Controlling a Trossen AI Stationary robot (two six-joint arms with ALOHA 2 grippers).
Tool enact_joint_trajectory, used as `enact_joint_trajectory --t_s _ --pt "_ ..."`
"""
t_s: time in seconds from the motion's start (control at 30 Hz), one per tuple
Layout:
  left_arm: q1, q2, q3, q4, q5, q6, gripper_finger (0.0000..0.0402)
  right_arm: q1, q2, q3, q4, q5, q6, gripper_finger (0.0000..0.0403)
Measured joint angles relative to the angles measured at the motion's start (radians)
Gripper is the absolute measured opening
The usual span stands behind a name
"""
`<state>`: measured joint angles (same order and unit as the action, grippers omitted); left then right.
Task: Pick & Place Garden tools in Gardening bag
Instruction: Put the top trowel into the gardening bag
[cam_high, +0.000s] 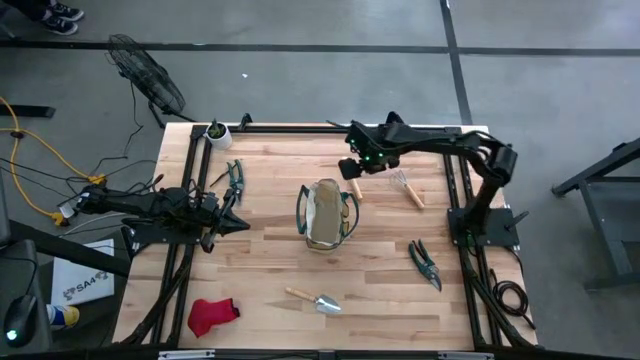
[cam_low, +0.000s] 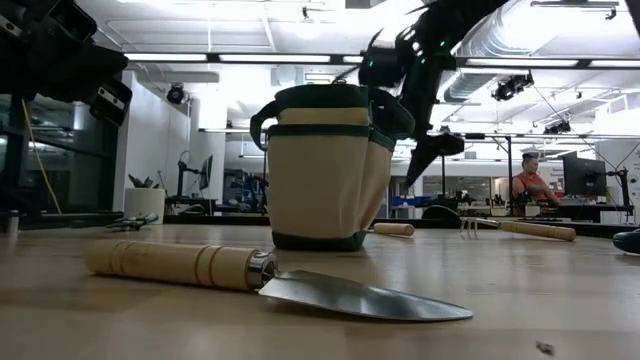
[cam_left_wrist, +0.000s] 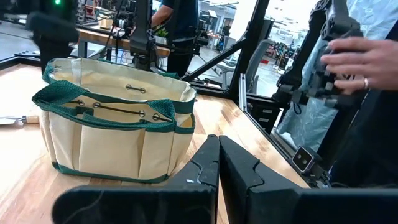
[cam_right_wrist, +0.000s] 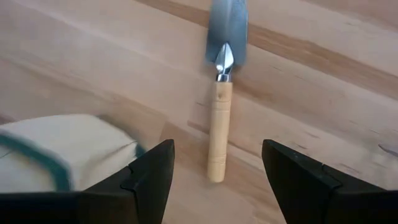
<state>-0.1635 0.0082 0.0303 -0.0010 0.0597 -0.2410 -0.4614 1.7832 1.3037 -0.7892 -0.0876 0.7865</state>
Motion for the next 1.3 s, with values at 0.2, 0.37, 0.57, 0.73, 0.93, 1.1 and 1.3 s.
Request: enact_joint_trajectory --t_s 0.2,0.37,0.57,0.73,0.93,1.1,1.3 --pt "0.0 0.0 0.0 0.0 0.0 0.0 0.0 -0.007 0.062 0.0 0.007 0.01 -0.01 0.0235" --pt "0.0 0.0 0.0 0.0 0.0 0.0 0.0 -0.006 0.088 0.0 0.025 0.009 -0.024 0.0235" --pt "0.0 0.0 0.0 0.0 0.0 0.0 0.0 -0.006 0.117 0.0 0.045 0.041 -0.04 0.0235" --pt "0.0 0.0 0.0 0.001 0.0 0.0 0.0 -0.001 0.138 0.0 0.069 0.049 -0.051 0.0235" --pt "0.0 0.0 0.0 0.0 -0.006 0.0 0.0 0.004 0.147 0.0 0.097 0.07 -0.058 0.0235" --pt "0.0 0.0 0.0 -0.001 -0.014 0.0 0.0 0.004 0.187 0.0 0.125 0.063 -0.076 0.0235" --pt "0.0 0.0 0.0 -0.001 -0.015 0.0 0.0 0.005 0.196 -0.001 0.137 0.073 -0.077 0.0235"
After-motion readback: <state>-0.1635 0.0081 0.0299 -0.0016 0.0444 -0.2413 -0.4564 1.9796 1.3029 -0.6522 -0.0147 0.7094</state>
